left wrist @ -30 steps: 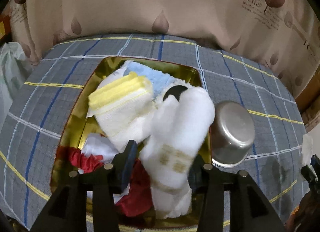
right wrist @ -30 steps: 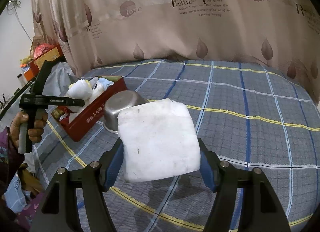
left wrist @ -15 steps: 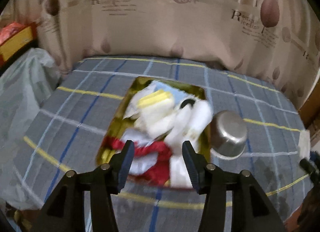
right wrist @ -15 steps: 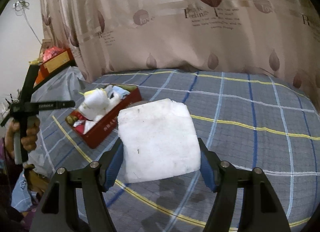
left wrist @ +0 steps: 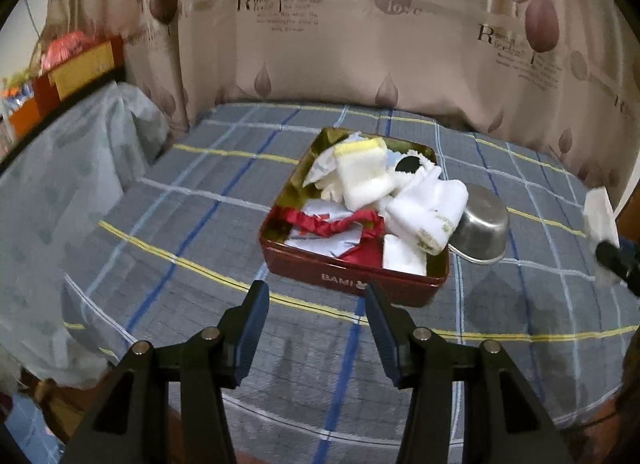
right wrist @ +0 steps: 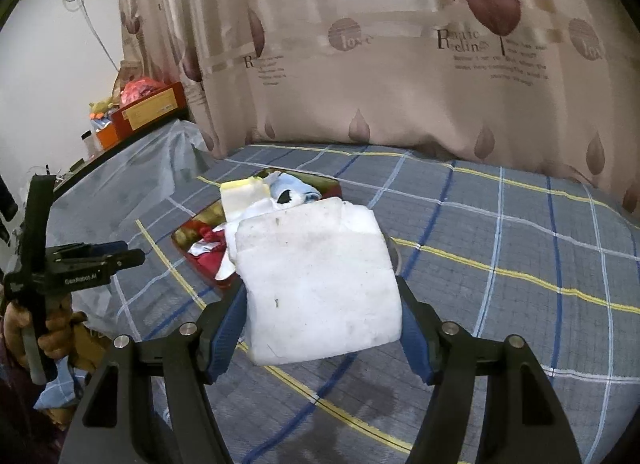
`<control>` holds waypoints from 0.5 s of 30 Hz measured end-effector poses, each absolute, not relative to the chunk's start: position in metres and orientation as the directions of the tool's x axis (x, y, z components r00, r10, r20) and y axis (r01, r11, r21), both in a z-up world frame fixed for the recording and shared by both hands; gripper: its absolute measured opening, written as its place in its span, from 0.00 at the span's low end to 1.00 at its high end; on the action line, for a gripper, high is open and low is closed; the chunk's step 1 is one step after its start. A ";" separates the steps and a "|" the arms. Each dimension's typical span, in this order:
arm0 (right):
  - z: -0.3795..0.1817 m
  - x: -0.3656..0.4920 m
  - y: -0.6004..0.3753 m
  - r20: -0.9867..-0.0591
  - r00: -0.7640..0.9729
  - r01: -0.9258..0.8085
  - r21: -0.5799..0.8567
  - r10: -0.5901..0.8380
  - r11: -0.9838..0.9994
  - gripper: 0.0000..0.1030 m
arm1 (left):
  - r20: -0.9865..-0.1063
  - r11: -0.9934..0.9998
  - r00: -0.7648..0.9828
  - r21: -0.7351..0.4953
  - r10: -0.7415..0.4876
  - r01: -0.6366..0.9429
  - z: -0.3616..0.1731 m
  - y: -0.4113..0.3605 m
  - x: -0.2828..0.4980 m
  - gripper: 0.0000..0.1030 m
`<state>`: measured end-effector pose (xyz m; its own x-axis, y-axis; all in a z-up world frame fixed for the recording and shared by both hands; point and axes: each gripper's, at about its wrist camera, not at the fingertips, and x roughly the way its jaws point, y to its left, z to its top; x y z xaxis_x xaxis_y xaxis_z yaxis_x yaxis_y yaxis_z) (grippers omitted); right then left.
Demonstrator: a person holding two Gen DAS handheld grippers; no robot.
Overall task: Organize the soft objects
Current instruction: 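Carry the white foam block over the tray with the right gripper and lower it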
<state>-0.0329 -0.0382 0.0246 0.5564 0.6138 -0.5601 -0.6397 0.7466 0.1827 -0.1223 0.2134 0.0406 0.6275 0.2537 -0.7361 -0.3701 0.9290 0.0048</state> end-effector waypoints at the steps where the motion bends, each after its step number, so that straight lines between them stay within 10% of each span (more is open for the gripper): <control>1: 0.026 -0.033 -0.036 -0.561 0.554 -0.642 0.181 0.615 0.745 0.64 | -0.731 0.929 0.631 0.012 0.262 -0.371 0.042 0.212 -0.123 0.49; 15: 0.053 -0.027 0.057 -0.550 0.455 -0.764 0.165 0.701 0.624 0.64 | -0.710 0.908 0.641 -0.005 0.291 -0.418 0.046 0.229 -0.131 0.49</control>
